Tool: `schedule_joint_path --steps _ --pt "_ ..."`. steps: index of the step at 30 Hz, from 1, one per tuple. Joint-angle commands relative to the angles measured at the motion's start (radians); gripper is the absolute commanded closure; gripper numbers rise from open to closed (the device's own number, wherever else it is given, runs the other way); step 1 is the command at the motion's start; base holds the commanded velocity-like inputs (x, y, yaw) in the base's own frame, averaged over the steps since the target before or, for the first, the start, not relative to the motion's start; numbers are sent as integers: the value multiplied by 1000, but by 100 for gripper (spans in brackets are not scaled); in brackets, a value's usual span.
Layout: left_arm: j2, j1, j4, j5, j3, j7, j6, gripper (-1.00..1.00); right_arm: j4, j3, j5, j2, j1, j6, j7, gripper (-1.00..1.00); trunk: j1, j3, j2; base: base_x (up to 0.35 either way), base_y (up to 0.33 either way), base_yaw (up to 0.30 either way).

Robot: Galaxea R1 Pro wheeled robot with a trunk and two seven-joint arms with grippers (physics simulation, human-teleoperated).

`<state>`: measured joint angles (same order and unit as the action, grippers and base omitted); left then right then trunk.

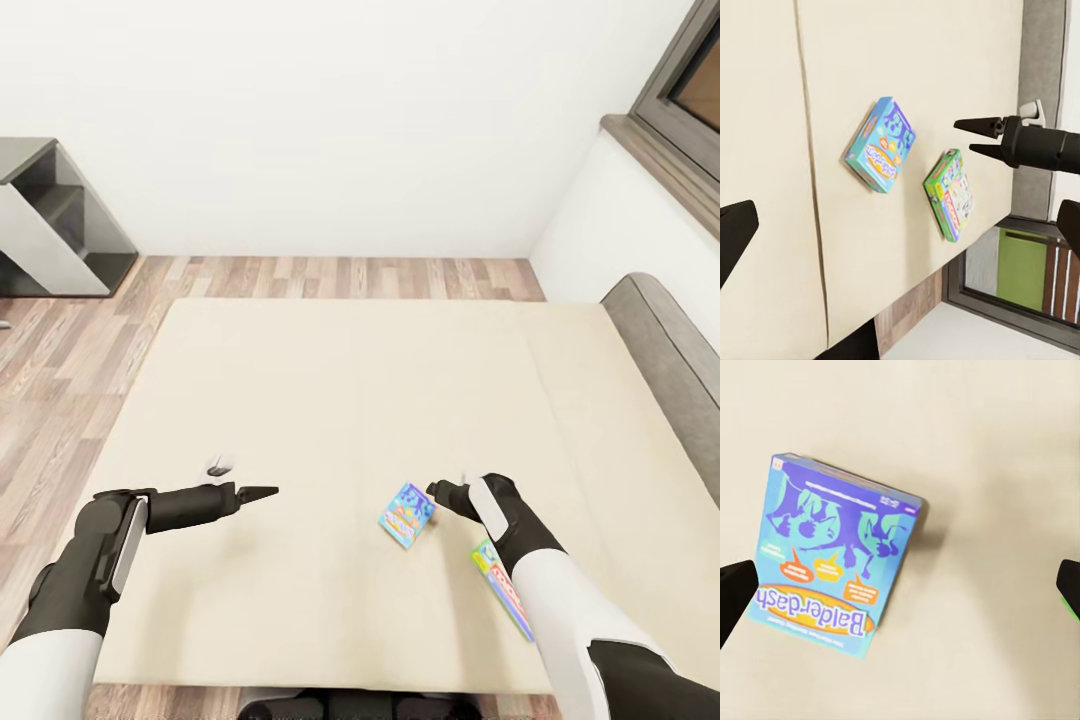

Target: Put all the toys in the child's room - the three board games (two on the bed and one on the table), the two jigsaw puzzles on the table, and the tennis ball on the table - inside the toy box on the table in the child's room.

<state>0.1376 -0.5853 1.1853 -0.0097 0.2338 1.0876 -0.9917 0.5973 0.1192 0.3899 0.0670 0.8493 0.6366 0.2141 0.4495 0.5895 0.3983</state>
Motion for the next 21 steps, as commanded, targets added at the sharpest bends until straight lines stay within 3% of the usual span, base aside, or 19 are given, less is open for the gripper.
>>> schedule_joint_path --steps 1,21 --pt "0 -1 0 -1 1 4 -8 -100 2 3 10 1 0 3 8 -100 0 3 2 0 0 0" --pt "-4 0 0 -1 -3 4 -8 -100 12 -2 9 1 29 -38 7 -100 0 36 2 0 0 0"
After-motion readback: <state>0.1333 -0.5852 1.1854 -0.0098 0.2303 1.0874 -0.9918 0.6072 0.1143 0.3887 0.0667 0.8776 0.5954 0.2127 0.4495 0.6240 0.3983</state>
